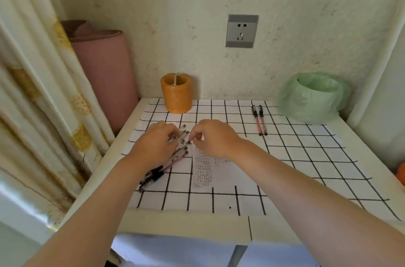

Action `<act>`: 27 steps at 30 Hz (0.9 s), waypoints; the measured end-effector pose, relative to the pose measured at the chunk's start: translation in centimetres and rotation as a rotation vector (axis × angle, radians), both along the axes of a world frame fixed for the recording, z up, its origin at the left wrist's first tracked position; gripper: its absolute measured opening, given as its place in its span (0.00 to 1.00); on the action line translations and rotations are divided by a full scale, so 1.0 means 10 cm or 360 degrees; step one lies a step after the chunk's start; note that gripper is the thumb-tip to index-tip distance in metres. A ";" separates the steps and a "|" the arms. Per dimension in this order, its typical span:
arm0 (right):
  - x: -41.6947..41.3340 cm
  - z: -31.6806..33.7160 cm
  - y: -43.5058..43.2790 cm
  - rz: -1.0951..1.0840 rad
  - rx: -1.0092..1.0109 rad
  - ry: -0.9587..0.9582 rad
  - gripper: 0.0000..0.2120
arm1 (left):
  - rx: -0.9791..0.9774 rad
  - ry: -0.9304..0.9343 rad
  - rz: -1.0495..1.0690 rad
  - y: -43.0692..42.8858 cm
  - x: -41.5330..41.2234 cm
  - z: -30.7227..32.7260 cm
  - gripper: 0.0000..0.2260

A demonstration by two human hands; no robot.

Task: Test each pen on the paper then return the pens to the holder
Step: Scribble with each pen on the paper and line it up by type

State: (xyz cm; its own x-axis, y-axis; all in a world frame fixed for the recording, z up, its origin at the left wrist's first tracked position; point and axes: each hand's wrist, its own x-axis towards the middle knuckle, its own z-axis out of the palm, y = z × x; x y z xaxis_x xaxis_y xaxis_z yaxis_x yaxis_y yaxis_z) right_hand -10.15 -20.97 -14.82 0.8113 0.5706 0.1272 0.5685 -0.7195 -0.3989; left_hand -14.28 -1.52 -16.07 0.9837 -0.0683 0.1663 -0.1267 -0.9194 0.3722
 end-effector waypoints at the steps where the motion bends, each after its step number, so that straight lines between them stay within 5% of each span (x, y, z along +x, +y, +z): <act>1: -0.05 -0.02 0.07 0.0057 0.0001 -0.0006 0.09 | -0.0019 0.0013 0.0019 0.08 -0.06 0.01 0.05; 14: -0.30 -0.23 0.50 0.0550 -0.0377 -0.0508 0.07 | 0.0099 0.0375 -0.0147 0.37 -0.49 0.09 0.14; 22: -0.32 0.00 0.30 0.0354 -0.0044 -0.0360 0.06 | -0.0069 0.0392 -0.0115 0.35 -0.49 0.16 0.07; 27: -0.29 0.14 -0.05 0.0110 -0.0097 -0.0439 0.05 | -0.0297 0.0336 -0.0115 0.21 -0.50 0.22 0.11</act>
State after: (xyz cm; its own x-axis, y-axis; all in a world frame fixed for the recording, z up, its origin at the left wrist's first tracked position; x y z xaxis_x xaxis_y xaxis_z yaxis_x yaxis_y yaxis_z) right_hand -13.04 -21.42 -13.47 0.7098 0.6368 0.3012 0.6980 -0.6932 -0.1795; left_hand -19.27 0.53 -13.83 0.9916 -0.1271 -0.0250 -0.0915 -0.8239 0.5594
